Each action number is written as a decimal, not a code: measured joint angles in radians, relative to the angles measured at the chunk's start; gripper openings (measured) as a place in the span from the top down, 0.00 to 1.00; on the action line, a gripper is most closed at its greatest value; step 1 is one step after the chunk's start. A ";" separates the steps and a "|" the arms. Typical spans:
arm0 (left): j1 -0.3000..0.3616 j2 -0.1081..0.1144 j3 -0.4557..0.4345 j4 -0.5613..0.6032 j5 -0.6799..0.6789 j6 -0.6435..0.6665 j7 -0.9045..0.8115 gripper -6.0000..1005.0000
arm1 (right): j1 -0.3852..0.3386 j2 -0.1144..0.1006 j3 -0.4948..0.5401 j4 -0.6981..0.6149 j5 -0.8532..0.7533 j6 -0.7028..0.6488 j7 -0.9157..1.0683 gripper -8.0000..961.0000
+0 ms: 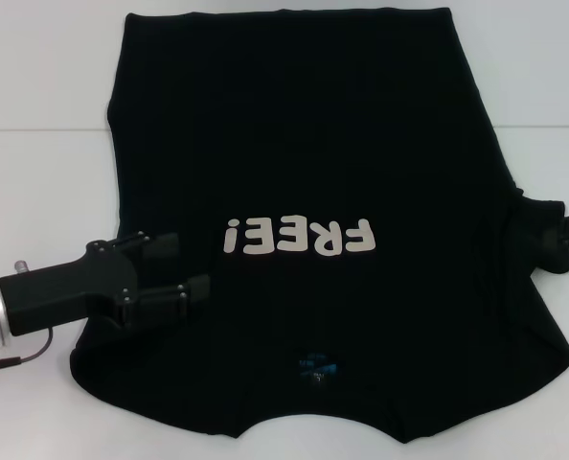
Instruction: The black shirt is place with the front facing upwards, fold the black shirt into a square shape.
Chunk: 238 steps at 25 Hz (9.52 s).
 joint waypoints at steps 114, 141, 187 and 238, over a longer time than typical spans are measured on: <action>0.001 -0.002 -0.006 0.000 0.018 -0.038 -0.041 0.14 | -0.022 -0.039 -0.270 -0.076 0.166 0.140 -0.253 0.26; 0.032 -0.004 -0.128 -0.050 -0.007 -0.054 -0.032 0.14 | 0.037 0.181 -0.576 -0.349 -0.259 0.110 -0.660 0.27; 0.042 -0.006 -0.129 -0.054 -0.006 -0.067 -0.019 0.15 | 0.030 0.177 -0.783 -0.220 -0.263 0.367 -0.479 0.80; 0.039 0.008 -0.129 -0.083 -0.011 -0.068 -0.031 0.18 | 0.127 0.207 -1.259 -0.327 -0.265 0.421 -0.401 0.62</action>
